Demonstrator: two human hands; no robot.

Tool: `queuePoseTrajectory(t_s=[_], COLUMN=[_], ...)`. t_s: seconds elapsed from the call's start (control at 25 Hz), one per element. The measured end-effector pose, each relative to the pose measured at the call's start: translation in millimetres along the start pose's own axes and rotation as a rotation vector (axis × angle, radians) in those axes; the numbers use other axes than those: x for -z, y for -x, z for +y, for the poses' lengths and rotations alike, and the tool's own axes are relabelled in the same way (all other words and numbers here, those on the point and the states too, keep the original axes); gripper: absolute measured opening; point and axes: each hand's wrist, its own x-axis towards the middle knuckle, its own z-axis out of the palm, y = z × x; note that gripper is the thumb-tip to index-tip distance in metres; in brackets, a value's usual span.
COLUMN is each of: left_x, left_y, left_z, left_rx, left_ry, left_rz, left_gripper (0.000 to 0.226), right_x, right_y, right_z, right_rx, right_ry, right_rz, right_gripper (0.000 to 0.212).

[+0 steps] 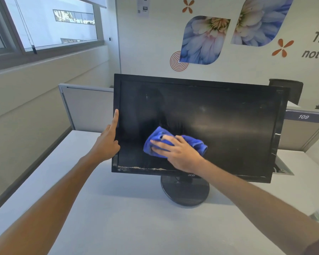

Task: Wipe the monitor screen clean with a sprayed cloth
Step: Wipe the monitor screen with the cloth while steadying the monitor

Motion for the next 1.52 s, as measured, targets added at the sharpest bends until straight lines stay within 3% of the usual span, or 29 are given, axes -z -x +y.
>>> queuePoseTrajectory(t_s=[0.16,0.24,0.4,0.56,0.8,1.16,1.32,1.4,1.52], left_x=[1,0,-9,-21,-20,-18,-14,-14,-14], left_y=[1,2,3,-4,-6,-6,-5,-3,-3], left_z=[5,9,20,24,16,14,17,19,22], left_rx=[0.002,0.012,0.060,0.074,0.081,0.063,0.065,0.078,0.087], left_ry=[-0.016,-0.031,-0.113,-0.059,-0.041,-0.061,-0.070,-0.078,-0.086], left_rz=[0.003,0.017,0.160,0.263,0.236,0.188,0.164,0.154,0.157], left_gripper=[0.109,0.109,0.090,0.085,0.091,0.093,0.092,0.092,0.092], right_x=[-7,5,58,84,42,4,49,73,79], right_y=[24,17,-26,-65,-44,24,-21,-38,-30], right_z=[-24,-15,51,103,62,-18,28,74,120], right_rx=[0.083,0.078,-0.249,-0.428,-0.458,-0.290,-0.474,-0.533,-0.446], right_ry=[-0.058,-0.040,0.011,0.009,-0.020,-0.089,-0.054,-0.002,0.078], right_rz=[-0.076,-0.033,0.192,0.186,0.108,0.009,0.184,0.162,0.059], right_gripper=[0.061,0.052,0.056,0.061,0.064,0.065,0.061,0.062,0.063])
